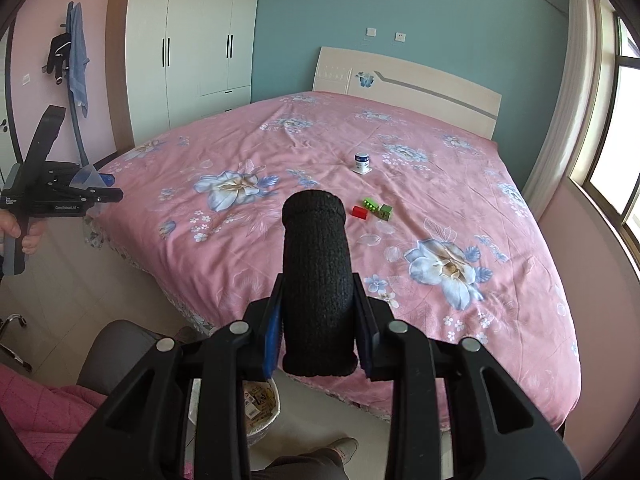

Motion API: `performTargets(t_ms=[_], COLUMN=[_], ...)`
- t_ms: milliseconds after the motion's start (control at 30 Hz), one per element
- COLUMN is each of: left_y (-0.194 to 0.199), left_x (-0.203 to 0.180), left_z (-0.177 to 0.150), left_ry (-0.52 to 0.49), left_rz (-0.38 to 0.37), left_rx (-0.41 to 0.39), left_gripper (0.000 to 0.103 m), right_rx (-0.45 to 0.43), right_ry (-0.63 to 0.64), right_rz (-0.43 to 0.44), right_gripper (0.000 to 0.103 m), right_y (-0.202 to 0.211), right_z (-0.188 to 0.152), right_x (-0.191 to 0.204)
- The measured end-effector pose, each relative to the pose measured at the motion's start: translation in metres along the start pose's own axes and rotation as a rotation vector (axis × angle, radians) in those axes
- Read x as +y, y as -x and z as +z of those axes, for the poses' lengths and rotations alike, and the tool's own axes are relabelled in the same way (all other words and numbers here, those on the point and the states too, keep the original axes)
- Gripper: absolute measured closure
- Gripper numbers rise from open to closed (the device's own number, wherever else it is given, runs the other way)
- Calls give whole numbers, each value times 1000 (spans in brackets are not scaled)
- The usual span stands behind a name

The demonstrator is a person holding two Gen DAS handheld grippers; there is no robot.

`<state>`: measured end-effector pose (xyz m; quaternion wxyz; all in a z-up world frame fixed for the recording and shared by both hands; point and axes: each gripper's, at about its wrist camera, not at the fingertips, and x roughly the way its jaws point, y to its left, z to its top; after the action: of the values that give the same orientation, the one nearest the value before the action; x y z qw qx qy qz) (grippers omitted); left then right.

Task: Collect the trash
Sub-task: 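Carry the clear cup and black foam tube in both tools down over the bin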

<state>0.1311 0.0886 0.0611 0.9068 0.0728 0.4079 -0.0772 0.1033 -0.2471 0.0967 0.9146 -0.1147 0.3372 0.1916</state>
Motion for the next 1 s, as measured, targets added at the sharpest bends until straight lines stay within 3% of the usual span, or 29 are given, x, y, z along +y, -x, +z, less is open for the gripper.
performTargets(t_ms=[300, 500, 1000], left_y=[-66, -111, -214], left_x=[-15, -46, -103], left_z=[-63, -98, -164], left_ry=[23, 14, -10], left_rz=[-104, -176, -267], left_rx=[202, 310, 561], left_gripper=[54, 54, 54], right_rx=[170, 293, 639], right_ry=[-82, -156, -269], right_rz=[129, 196, 332], right_gripper=[71, 71, 71], right_y=[-60, -105, -218], right_z=[-66, -106, -202], right_x=[27, 37, 76])
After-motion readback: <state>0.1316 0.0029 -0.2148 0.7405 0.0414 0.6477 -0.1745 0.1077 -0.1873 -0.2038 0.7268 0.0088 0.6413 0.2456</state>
